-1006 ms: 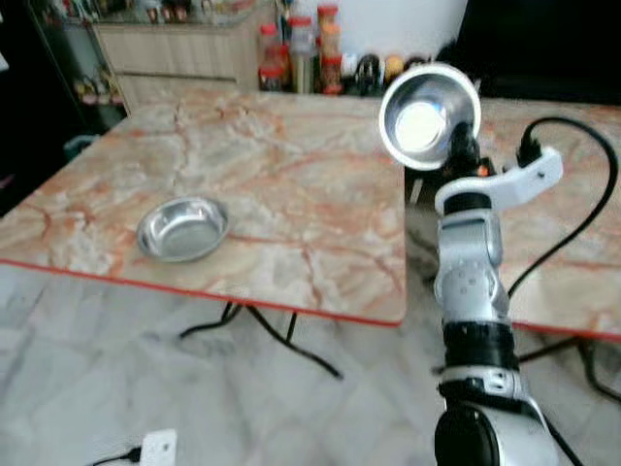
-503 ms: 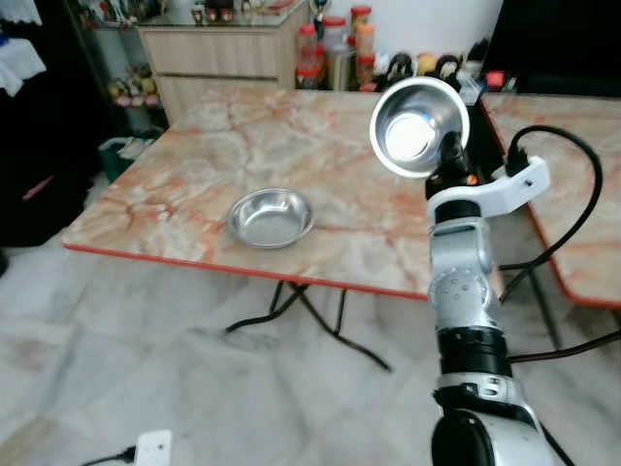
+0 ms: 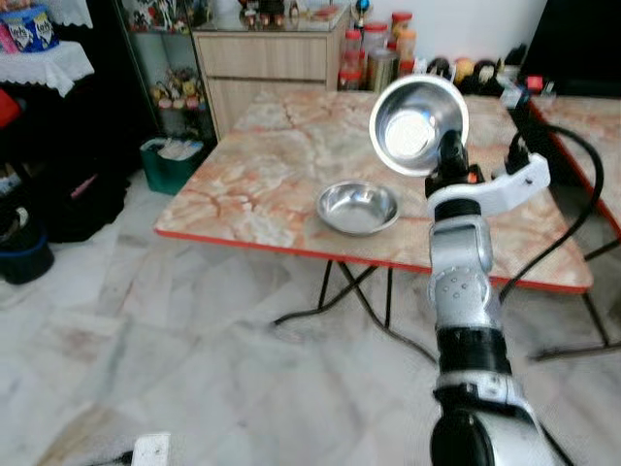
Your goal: Setting the table
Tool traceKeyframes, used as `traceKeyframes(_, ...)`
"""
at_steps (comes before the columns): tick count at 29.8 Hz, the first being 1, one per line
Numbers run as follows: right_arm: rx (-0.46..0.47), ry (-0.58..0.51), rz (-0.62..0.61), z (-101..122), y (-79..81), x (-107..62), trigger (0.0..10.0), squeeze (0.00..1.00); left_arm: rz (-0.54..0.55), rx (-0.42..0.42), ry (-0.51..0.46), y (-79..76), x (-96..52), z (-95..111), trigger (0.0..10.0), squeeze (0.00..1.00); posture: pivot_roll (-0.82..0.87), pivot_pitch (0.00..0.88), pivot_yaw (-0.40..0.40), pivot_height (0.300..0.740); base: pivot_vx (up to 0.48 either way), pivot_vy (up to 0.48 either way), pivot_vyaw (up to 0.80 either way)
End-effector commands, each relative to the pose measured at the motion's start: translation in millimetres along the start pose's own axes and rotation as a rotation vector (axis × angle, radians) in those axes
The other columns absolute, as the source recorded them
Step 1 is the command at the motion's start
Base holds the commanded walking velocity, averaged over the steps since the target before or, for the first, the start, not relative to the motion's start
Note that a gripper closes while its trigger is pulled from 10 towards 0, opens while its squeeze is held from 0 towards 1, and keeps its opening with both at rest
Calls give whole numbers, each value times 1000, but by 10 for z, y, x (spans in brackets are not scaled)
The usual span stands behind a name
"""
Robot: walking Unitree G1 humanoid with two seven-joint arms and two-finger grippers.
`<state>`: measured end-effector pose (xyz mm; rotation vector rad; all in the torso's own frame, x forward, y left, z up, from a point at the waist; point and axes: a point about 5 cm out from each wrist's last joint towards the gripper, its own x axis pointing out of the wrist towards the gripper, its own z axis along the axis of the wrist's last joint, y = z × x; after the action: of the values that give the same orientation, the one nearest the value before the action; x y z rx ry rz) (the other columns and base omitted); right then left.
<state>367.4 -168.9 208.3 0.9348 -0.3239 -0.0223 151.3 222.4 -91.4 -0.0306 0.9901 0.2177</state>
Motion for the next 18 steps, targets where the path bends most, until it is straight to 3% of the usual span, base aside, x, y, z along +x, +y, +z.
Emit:
traceKeyframes(1,7,-1,48,-6,160,39,10000,0,21,21,2,77,2,28,10000,0,25,5,17,740,0,0,0)
traceKeyframes(13,7,3,39,-14,131,34,10000,0,14,11,-16,-10,9,47,10000,0,29,14,15,740,0,0,0)
traceKeyframes(18,1,1,28,-7,100,39,10000,0,17,23,-18,-14,11,60,10000,0,32,14,15,740,233,0,0)
